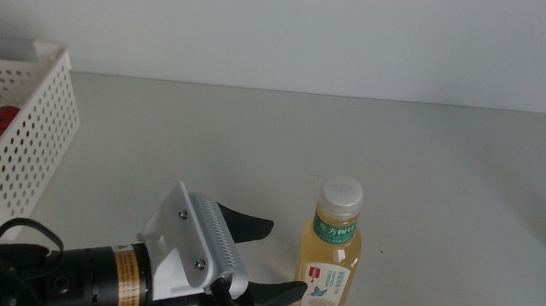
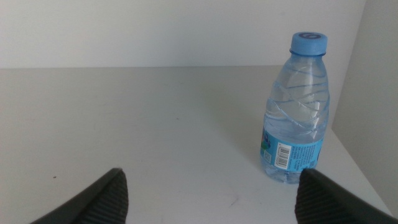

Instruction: Use arms to grab the bottles and put them into the dustbin to the left of the table.

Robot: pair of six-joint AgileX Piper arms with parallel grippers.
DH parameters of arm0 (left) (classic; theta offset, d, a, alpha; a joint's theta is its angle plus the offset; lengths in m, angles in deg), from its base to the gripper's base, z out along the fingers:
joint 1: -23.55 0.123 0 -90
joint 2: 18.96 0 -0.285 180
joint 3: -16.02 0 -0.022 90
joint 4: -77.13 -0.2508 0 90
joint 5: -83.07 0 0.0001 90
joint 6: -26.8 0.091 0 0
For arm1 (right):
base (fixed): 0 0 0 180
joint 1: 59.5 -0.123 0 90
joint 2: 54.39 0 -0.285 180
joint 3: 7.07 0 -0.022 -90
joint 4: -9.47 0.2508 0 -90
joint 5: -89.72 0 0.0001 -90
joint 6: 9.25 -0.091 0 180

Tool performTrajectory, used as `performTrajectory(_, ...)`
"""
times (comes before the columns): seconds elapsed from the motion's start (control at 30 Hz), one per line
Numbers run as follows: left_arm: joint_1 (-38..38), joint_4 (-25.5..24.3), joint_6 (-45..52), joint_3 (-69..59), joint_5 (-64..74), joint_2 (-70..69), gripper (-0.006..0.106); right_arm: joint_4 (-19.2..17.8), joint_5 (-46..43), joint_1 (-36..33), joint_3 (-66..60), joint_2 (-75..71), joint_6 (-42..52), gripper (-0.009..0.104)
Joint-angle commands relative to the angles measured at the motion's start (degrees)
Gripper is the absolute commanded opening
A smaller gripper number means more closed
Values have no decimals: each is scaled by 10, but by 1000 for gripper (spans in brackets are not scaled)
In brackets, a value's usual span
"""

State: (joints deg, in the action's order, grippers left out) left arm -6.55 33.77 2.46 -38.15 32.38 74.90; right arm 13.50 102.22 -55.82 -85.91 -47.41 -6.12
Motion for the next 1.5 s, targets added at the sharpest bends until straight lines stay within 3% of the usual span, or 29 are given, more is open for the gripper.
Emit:
performTrajectory(0.0,7,-15,-16,28,-72,13,91,-3,-47,2,6,-12,7,70)
performTrajectory(0.6,5,-22,-15,133,-125,174,91,-3,-47,2,6,-12,7,70)
performTrajectory(1.47,-7,-52,-59,256,-137,268,91,-3,-47,2,6,-12,7,70)
